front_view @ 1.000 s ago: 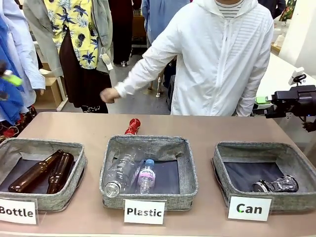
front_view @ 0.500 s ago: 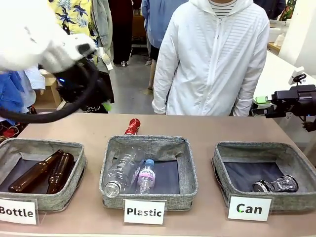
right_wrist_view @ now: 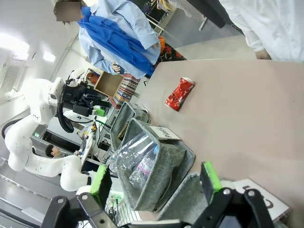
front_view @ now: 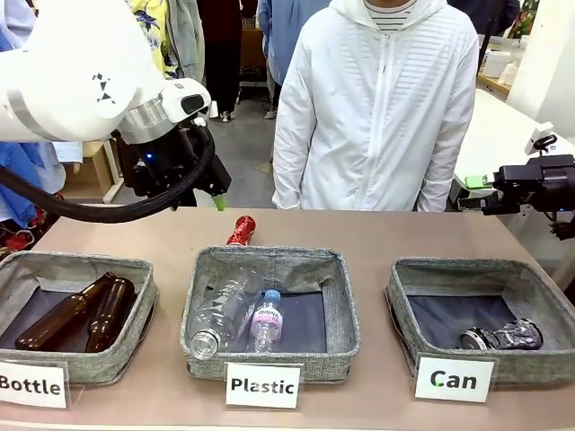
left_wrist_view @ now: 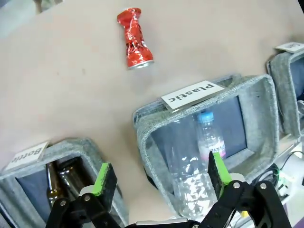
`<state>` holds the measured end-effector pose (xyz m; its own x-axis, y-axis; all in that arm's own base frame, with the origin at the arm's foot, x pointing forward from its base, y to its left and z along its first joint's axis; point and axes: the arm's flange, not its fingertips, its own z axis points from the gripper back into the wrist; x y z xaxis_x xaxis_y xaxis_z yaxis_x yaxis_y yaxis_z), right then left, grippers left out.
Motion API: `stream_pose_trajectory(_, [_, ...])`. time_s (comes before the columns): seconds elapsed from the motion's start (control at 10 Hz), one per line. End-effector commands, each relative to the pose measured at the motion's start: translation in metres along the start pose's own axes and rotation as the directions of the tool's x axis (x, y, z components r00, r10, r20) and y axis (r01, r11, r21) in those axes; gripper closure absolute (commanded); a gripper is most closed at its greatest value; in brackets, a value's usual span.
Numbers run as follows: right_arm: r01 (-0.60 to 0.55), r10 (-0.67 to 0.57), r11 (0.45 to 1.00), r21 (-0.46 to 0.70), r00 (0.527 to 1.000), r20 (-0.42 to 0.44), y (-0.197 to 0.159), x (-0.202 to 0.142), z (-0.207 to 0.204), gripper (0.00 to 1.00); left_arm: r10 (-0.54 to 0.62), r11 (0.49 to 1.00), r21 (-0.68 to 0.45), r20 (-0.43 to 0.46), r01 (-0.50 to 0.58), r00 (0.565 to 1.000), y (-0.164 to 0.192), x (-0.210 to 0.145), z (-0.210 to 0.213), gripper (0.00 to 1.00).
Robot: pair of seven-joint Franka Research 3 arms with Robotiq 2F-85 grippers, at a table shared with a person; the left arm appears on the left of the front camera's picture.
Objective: Sort the can waste into the basket.
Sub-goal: Pick up the can waste from the table and place it in the right Fabric basket.
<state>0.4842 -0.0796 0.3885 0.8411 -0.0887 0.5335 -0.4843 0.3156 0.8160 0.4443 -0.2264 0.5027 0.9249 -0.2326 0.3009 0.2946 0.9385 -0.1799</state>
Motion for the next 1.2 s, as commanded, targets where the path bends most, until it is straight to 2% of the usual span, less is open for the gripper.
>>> stream_pose_trajectory(0.0, [-0.022, 0.022, 1.000, 0.006, 1.000, -0.006, 0.001, 0.000, 0.002, 0.00, -0.003, 1.000, -0.003, -0.003, 0.003, 1.000, -0.003, 0.000, -0.002, 0.00])
stream_pose_trajectory(0.1, [-0.022, 0.022, 1.000, 0.006, 1.000, -0.006, 0.001, 0.000, 0.002, 0.00, 0.375, 0.927, 0.003, -0.019, -0.375, 0.927, 0.002, 0.000, 0.005, 0.00])
stream_pose_trajectory(0.2, [-0.022, 0.022, 1.000, 0.006, 1.000, -0.006, 0.001, 0.000, 0.002, 0.00, 0.485, 0.875, 0.008, -0.005, -0.485, 0.875, -0.006, 0.004, 0.000, 0.00])
stream_pose_trajectory(0.3, [-0.022, 0.022, 1.000, 0.006, 1.000, -0.006, 0.001, 0.000, 0.002, 0.00, 0.556, 0.830, 0.013, 0.051, -0.557, 0.830, -0.016, 0.009, -0.006, 0.00])
stream_pose_trajectory(0.4, [-0.022, 0.022, 1.000, 0.006, 1.000, -0.006, 0.001, 0.000, 0.002, 0.00, 0.599, 0.800, 0.012, 0.045, -0.600, 0.800, -0.024, 0.019, -0.011, 0.00])
stream_pose_trajectory(0.5, [-0.022, 0.022, 1.000, 0.006, 1.000, -0.006, 0.001, 0.000, 0.002, 0.00, 0.663, 0.746, 0.030, 0.057, -0.665, 0.747, -0.030, 0.036, -0.020, 0.00])
stream_pose_trajectory(0.6, [-0.022, 0.022, 1.000, 0.006, 1.000, -0.006, 0.001, 0.000, 0.002, 0.00, 0.690, 0.718, 0.047, 0.083, -0.695, 0.719, -0.039, 0.056, -0.034, 0.00])
stream_pose_trajectory(0.7, [-0.022, 0.022, 1.000, 0.006, 1.000, -0.006, 0.001, 0.000, 0.002, 0.00, 0.681, 0.717, 0.087, 0.129, -0.692, 0.721, -0.051, 0.075, -0.052, 0.00])
stream_pose_trajectory(0.8, [-0.022, 0.022, 1.000, 0.006, 1.000, -0.006, 0.001, 0.000, 0.002, 0.00, 0.619, 0.754, 0.134, 0.181, -0.643, 0.764, -0.057, 0.093, -0.068, 0.00])
stream_pose_trajectory(0.9, [-0.022, 0.022, 1.000, 0.006, 1.000, -0.006, 0.001, 0.000, 0.002, 0.00, 0.541, 0.800, 0.186, 0.190, -0.571, 0.820, -0.060, 0.109, -0.084, 0.00])
stream_pose_trajectory(1.0, [-0.022, 0.022, 1.000, 0.006, 1.000, -0.006, 0.001, 0.000, 0.002, 0.00, 0.484, 0.839, 0.203, 0.150, -0.506, 0.862, -0.059, 0.117, -0.093, 0.00])
stream_pose_trajectory(1.1, [-0.022, 0.022, 1.000, 0.006, 1.000, -0.006, 0.001, 0.000, 0.002, 0.00, 0.469, 0.834, 0.236, 0.175, -0.499, 0.866, -0.059, 0.124, -0.103, 0.00])
